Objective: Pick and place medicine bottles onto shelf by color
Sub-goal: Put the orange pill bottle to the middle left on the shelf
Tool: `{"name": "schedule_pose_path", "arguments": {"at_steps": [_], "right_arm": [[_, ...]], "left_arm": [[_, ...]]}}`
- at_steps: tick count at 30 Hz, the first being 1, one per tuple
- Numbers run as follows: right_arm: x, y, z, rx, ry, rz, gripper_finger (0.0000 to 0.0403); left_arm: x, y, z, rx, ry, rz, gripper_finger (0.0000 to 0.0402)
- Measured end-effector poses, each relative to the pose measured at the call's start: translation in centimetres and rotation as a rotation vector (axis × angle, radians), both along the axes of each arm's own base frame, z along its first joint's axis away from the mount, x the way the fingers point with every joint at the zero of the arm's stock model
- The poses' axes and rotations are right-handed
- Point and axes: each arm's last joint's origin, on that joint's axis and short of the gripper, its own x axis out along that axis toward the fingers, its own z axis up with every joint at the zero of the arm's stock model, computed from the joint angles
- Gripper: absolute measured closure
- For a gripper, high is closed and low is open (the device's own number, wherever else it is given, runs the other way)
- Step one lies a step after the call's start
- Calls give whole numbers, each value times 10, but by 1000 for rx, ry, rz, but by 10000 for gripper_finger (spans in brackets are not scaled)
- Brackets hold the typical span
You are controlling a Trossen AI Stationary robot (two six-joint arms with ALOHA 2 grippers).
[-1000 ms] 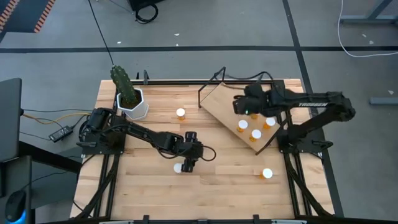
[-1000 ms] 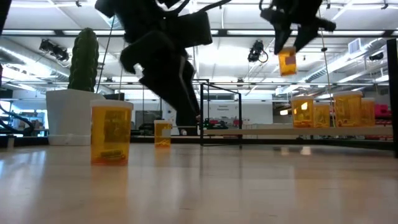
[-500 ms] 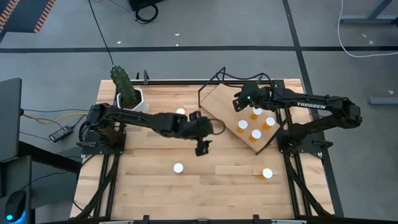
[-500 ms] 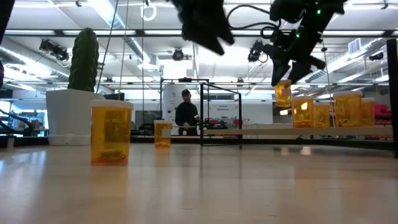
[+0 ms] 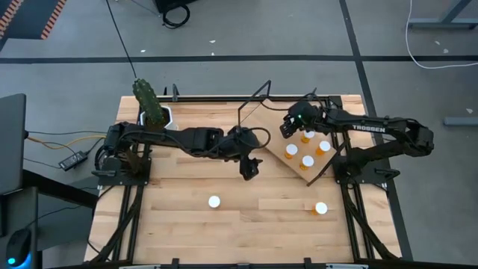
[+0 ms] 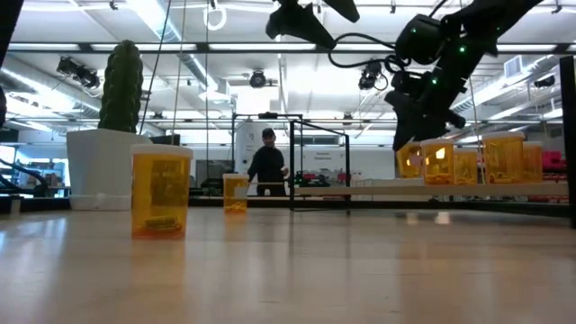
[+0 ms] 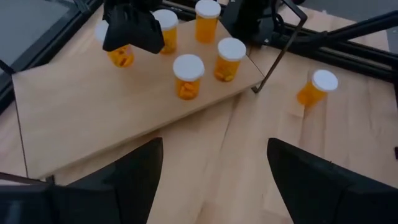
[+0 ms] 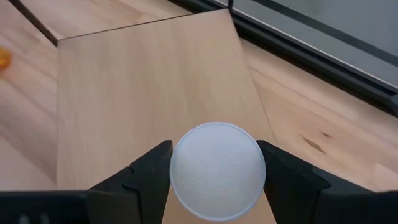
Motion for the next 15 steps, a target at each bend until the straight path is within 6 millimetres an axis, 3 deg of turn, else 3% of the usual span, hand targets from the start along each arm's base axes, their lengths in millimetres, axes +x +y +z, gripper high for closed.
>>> {"name": "schedule_pose_path", "arguments": {"at_steps": [15], "right_arm": [[-4, -5, -7, -26, 20, 16, 169]], "left_arm": [[0, -5, 0, -48, -12, 29, 109]]}}
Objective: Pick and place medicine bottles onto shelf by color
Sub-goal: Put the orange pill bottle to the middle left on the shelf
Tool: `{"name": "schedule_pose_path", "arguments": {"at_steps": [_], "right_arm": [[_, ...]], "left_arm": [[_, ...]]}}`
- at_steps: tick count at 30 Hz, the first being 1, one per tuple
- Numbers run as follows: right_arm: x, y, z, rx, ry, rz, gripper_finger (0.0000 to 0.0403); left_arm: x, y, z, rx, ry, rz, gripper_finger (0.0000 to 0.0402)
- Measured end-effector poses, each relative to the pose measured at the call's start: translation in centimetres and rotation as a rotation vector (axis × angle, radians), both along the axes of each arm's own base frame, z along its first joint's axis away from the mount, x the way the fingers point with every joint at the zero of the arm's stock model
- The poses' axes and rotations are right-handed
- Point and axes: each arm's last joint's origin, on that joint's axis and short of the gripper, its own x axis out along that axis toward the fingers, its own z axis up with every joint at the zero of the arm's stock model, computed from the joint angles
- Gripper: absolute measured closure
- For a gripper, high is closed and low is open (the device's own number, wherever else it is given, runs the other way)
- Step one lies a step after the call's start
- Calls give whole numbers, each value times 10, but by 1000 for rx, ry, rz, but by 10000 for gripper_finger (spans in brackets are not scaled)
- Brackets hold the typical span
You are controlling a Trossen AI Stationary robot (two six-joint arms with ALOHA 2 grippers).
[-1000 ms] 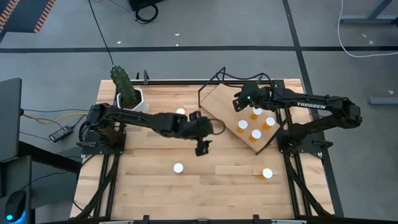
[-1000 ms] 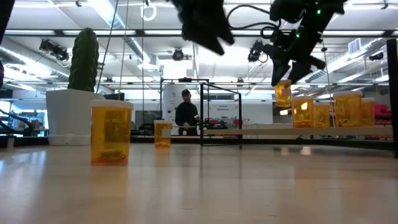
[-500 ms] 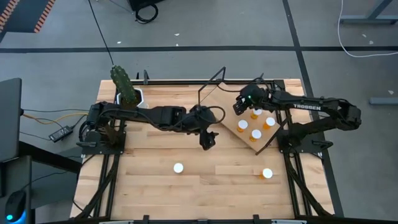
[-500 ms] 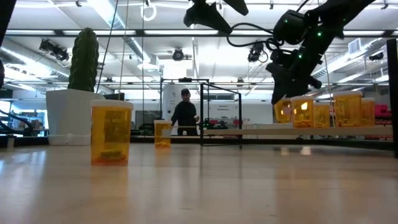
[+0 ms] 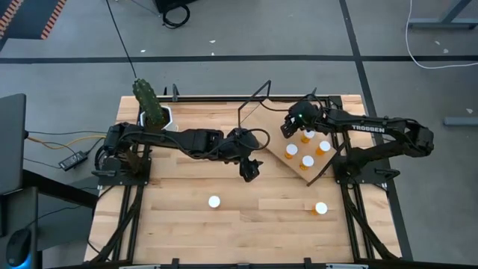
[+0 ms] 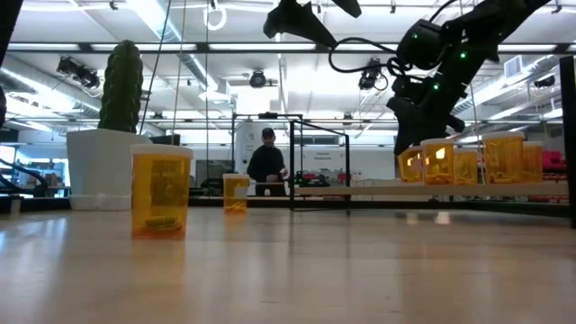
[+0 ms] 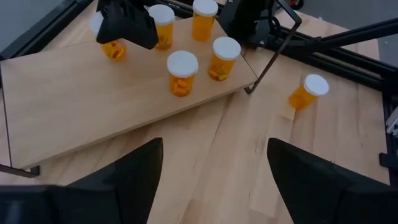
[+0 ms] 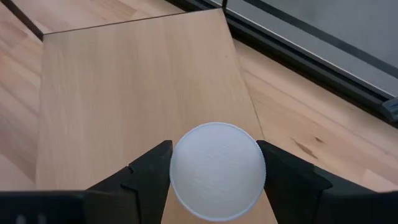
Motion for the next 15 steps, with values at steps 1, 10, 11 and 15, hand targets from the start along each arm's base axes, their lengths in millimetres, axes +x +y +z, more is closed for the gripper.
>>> {"name": "schedule_pose_path", "arguments": {"at_steps": [1, 10, 11, 15], "right_arm": [[0, -1, 0, -1, 2, -1, 169], [1, 0, 0, 13, -5, 49, 168], [1, 0, 0, 13, -5, 50, 167], [1, 0, 0, 23, -12, 53, 147]], "left_arm": [[0, 0, 0, 0, 1, -1, 109], [-2, 0, -2, 3, 31, 0, 109], [-3, 0, -3, 4, 41, 0, 109], [-7, 1, -7, 10, 100, 0, 109]]}}
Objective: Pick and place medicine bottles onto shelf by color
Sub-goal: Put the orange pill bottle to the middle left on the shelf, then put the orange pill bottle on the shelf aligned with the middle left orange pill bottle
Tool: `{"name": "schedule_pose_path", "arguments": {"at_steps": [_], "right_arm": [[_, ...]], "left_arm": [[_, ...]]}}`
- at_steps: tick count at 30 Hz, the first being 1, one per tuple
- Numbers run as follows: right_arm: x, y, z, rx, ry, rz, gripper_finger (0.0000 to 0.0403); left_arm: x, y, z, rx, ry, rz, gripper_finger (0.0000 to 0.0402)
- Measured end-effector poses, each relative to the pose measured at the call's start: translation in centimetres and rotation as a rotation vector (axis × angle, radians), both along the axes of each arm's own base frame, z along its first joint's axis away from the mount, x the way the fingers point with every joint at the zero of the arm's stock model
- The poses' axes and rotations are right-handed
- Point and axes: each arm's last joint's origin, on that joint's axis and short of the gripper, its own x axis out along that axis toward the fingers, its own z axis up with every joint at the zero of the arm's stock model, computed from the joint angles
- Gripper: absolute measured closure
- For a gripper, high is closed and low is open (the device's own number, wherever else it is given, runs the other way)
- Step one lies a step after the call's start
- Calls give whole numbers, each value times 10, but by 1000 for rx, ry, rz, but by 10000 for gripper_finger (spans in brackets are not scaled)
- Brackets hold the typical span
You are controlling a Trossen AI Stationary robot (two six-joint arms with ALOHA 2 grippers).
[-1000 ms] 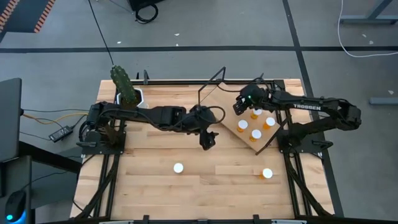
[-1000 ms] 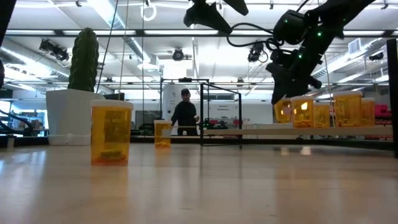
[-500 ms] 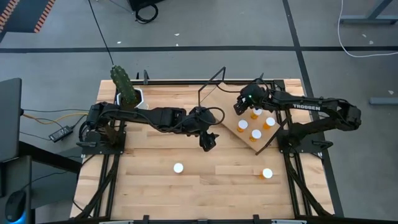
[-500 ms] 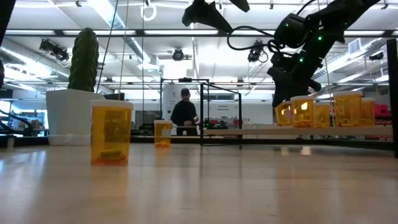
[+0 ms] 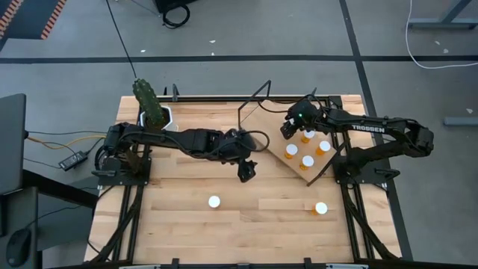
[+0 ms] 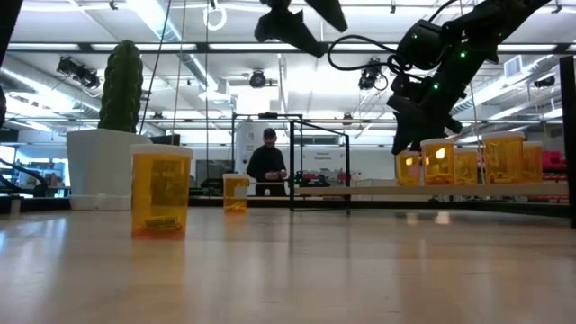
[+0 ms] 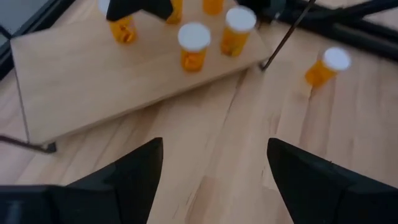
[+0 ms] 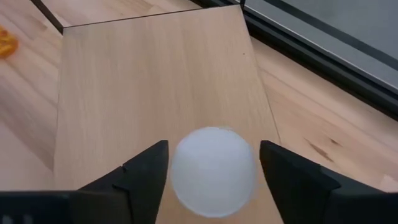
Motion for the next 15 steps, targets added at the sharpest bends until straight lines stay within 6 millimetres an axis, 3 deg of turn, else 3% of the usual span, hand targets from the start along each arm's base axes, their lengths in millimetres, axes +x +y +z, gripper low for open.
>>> {"name": "schedule_pose_path", "arguments": {"at_steps": [7, 15], "right_arm": [[-1, 0, -1, 17, -4, -16, 101], [0, 1, 5, 24, -7, -25, 95]], "left_arm": [[-6, -3, -5, 8, 72, -11, 109], [-27, -4, -14, 3, 310, -45, 109]]}}
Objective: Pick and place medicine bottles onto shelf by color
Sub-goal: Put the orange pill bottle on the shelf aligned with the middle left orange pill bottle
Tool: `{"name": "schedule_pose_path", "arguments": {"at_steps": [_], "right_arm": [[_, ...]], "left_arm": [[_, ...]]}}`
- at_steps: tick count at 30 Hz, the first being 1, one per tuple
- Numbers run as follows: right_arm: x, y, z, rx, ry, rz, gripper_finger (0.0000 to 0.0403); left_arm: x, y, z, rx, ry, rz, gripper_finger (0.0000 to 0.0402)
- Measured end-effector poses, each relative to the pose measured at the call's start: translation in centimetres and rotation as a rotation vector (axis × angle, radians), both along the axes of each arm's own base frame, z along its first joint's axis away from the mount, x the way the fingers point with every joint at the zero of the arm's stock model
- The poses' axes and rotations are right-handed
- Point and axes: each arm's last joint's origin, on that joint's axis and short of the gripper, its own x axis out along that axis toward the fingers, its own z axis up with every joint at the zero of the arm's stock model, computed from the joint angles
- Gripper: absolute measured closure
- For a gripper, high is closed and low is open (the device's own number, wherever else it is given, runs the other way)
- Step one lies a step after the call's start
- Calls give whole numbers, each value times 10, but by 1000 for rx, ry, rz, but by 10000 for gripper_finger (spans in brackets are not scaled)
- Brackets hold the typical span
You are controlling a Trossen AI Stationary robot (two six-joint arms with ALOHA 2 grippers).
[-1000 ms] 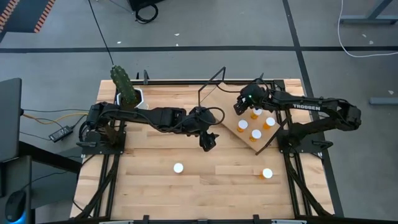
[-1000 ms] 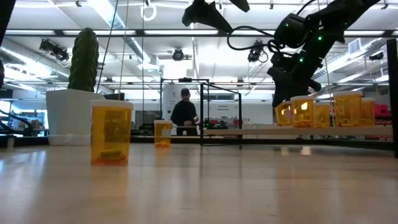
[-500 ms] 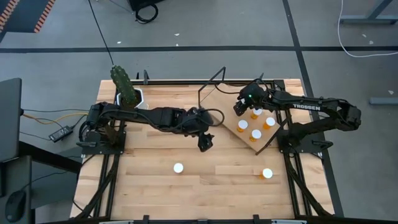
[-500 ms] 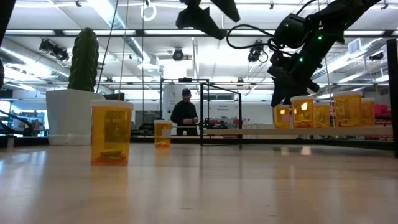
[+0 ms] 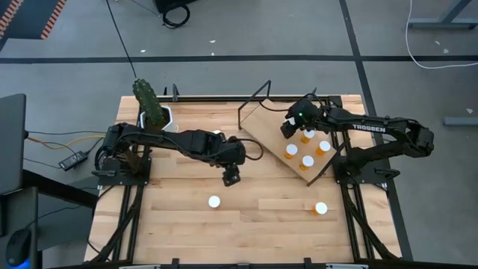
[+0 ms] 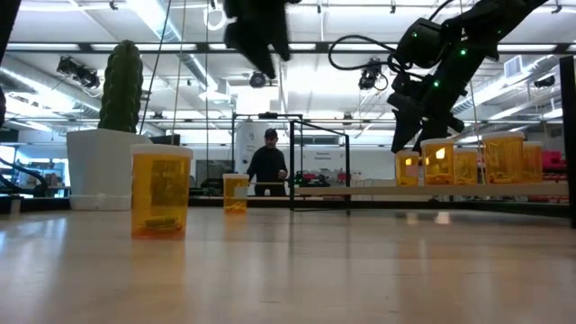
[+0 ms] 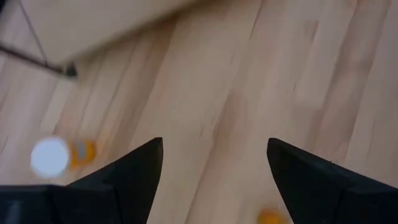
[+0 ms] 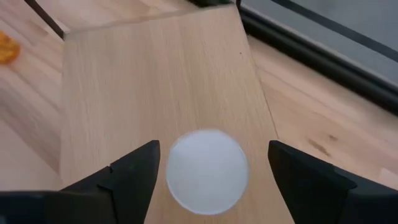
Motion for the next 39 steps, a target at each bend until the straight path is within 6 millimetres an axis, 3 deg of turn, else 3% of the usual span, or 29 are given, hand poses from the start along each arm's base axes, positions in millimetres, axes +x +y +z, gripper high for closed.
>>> {"name": "schedule_pose_path", "arguments": {"at_steps": [9, 12, 18, 23, 30, 36, 39], "right_arm": [[2, -2, 32, -28, 38, -1, 95], [5, 0, 46, -18, 17, -3, 95], [19, 13, 84, 38, -137, 80, 95], [26, 33, 106, 34, -175, 151, 95], [25, 55, 105, 125, -152, 100, 95], [24, 79, 100, 227, -133, 73, 95], [25, 92, 100, 270, -151, 66, 95]], "left_arm": [[-23, -9, -3, 25, 194, -48, 109], [-28, -16, -14, 38, 240, -75, 109], [-40, -30, -40, 33, 326, -125, 109], [-38, -44, -45, -104, 287, -157, 109], [-35, -51, -45, -248, 215, 134, 108], [-34, -54, -47, -292, 208, 263, 108], [-33, -61, -58, -297, 208, 254, 108]]}}
